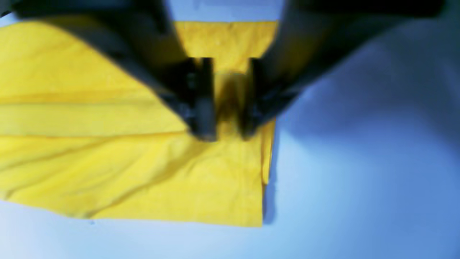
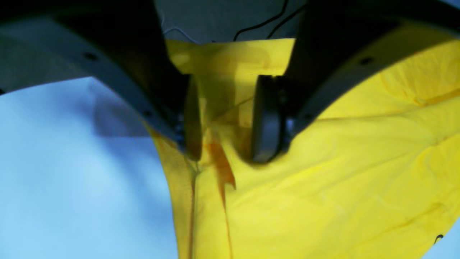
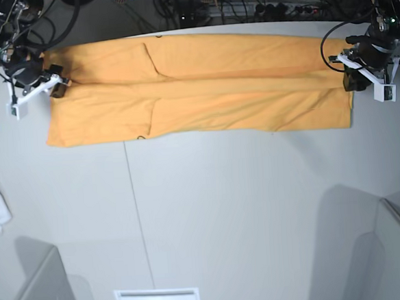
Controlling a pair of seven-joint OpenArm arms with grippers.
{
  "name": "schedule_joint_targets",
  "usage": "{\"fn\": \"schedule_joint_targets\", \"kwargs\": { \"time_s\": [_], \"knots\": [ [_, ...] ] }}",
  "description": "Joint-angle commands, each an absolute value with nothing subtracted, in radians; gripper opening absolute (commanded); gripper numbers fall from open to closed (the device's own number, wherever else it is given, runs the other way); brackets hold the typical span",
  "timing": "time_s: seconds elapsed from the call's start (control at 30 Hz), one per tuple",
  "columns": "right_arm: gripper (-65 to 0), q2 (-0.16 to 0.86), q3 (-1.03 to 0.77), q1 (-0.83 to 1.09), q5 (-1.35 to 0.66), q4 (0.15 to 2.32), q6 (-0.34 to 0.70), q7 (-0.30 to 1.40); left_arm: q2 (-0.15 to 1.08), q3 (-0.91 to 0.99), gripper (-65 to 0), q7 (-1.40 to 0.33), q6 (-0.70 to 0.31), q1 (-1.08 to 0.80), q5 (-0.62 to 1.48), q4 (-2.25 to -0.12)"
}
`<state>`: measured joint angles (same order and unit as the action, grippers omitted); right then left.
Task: Fold the T-shirt properly
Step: 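Open both grippers and release the folded hem, then grasp the folded strip's ends and slide it away from the robot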
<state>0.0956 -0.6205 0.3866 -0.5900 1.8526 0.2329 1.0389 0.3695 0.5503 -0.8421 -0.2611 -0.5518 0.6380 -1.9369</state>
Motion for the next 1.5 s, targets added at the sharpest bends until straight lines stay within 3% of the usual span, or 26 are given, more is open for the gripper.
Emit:
{"fn": "schedule_joint_targets", "kwargs": {
  "time_s": [0.0,0.13,0.27,0.37,0.43,0.5,0.53,0.83,1.1,1.47],
  "knots": [
    [-41.0,0.107,-0.630,0.390,-0.598,1.876,0.234,1.023,0.387,0.561,-41.5,-0.823,-0.257,-0.555,0.645,-1.951],
    [-41.0,0.107,-0.688,0.384,-0.598,1.893,0.236,1.021,0.387,0.561,-25.5,-0.823,-0.257,-0.550,0.651,-1.959],
    [-41.0,0.111,-0.691,0.381,-0.601,1.980,0.240,1.021,0.381,0.561,-20.9,-0.823,-0.257,-0.518,0.654,-1.960],
    [-47.9,0.110,-0.654,0.344,-0.602,1.995,0.243,1.021,0.341,0.561,-27.8,-0.823,-0.257,-0.473,0.654,-1.960],
    [-62.3,0.111,-0.604,0.320,-0.599,1.971,0.243,1.023,0.325,0.553,-41.8,-0.823,-0.254,-0.432,0.644,-1.942],
    [-65.0,0.110,-0.558,0.306,-0.599,1.934,0.242,1.023,0.303,0.550,-60.9,-0.823,-0.254,-0.404,0.628,-1.905],
    [-65.0,0.107,-0.545,0.306,-0.598,1.910,0.242,1.023,0.291,0.550,-65.0,-0.823,-0.254,-0.395,0.613,-1.882],
    [-65.0,0.131,-0.526,0.300,-0.590,1.672,0.232,0.943,0.259,0.519,-65.0,-0.816,-0.257,-0.344,0.423,-1.658],
    [-65.0,0.140,-0.536,0.105,-0.354,1.429,0.237,0.866,0.237,0.446,-65.0,-0.817,-0.254,-0.200,0.334,-1.477],
    [-65.0,0.145,-0.526,-0.153,-0.197,1.145,0.242,0.710,0.237,0.438,-65.0,-0.823,-0.252,-0.048,0.331,-1.385]
  ]
}}
